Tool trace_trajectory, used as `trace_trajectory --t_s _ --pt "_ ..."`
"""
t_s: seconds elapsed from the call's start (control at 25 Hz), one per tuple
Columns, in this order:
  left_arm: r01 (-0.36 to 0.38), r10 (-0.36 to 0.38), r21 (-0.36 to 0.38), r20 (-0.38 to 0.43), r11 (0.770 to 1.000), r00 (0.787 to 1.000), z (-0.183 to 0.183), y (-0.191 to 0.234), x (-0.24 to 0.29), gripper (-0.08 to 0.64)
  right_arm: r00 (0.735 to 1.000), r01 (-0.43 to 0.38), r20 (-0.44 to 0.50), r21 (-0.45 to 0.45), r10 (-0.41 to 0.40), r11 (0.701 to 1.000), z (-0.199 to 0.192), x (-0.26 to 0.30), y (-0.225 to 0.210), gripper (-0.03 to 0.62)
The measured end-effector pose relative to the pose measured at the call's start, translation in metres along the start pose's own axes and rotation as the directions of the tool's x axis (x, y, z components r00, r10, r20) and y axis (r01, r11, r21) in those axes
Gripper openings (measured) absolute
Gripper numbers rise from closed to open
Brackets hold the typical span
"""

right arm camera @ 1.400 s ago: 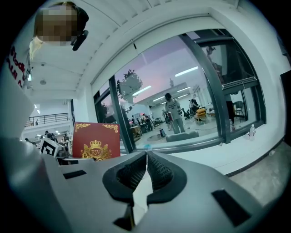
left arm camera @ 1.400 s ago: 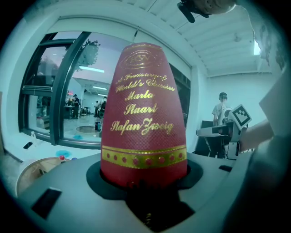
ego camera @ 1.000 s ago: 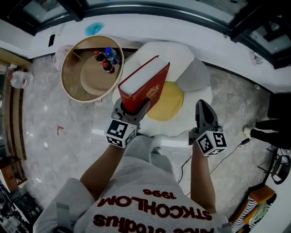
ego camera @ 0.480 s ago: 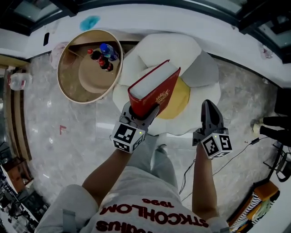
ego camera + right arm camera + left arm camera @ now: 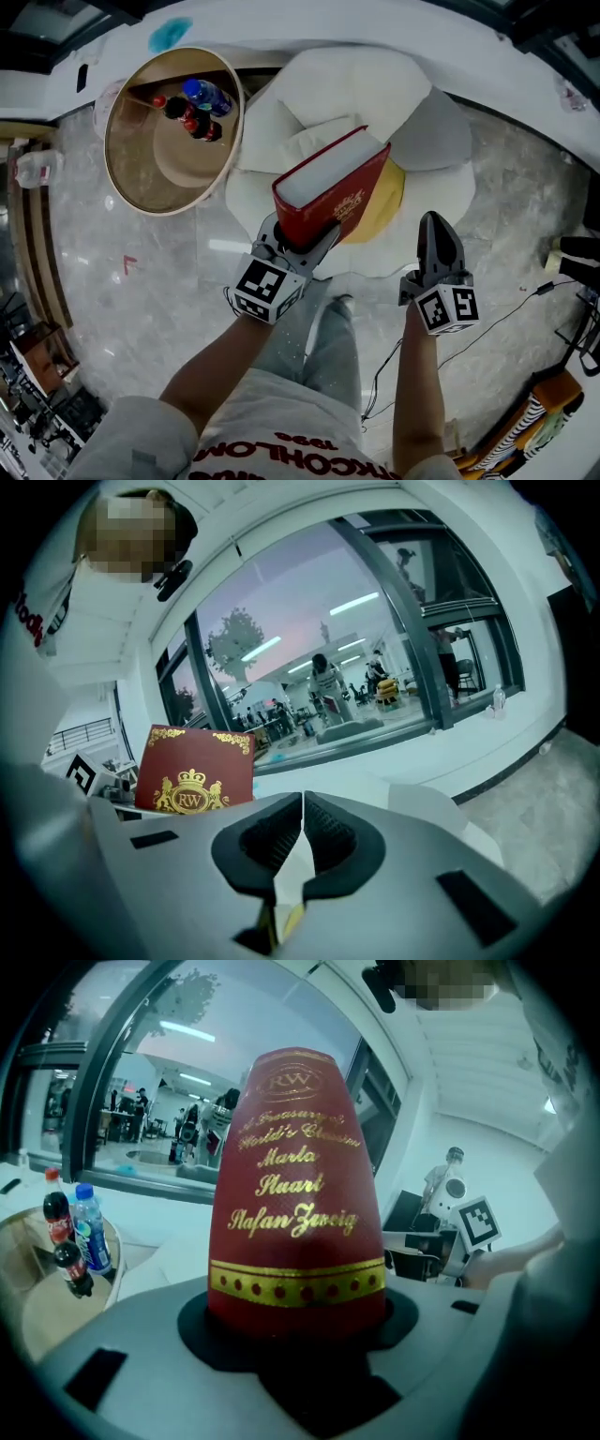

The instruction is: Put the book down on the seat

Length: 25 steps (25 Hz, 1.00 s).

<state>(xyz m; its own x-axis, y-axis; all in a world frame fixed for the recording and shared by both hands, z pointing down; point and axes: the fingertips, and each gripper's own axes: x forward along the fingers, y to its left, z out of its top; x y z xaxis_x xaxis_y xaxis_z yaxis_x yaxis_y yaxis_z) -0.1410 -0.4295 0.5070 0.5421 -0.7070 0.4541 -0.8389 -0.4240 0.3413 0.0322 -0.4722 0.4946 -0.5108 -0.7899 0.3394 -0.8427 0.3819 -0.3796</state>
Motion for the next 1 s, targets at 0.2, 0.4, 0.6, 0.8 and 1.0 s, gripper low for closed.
trace_trajectory --t_s 0.2,0.4,0.6,0.8,1.0 --pt "0.019 -0.020 -0.031 -0.028 0.999 0.999 -0.037 0.007 0.032 0.250 1.000 0.027 -0.016 0.043 -0.026 0.999 -0.045 0.012 -0.031 0.026" --pt "0.033 -0.036 -0.062 -0.050 0.998 0.998 -0.076 0.017 0.067 0.250 0.999 0.043 -0.013 0.080 -0.042 0.996 -0.086 0.027 -0.058 0.028" --pt "0.054 -0.060 -0.079 -0.079 0.995 0.995 -0.118 0.022 0.097 0.250 0.998 0.054 -0.023 0.111 -0.052 0.992 -0.126 0.036 -0.079 0.028" --pt "0.089 -0.100 -0.097 -0.113 0.991 0.989 -0.158 0.026 0.129 0.250 0.998 0.048 -0.036 0.112 -0.044 0.993 -0.155 0.049 -0.097 0.028" --pt "0.115 -0.143 -0.163 -0.170 0.980 0.975 -0.202 0.035 0.166 0.250 0.997 0.045 -0.064 0.102 -0.038 0.994 -0.182 0.061 -0.114 0.028"
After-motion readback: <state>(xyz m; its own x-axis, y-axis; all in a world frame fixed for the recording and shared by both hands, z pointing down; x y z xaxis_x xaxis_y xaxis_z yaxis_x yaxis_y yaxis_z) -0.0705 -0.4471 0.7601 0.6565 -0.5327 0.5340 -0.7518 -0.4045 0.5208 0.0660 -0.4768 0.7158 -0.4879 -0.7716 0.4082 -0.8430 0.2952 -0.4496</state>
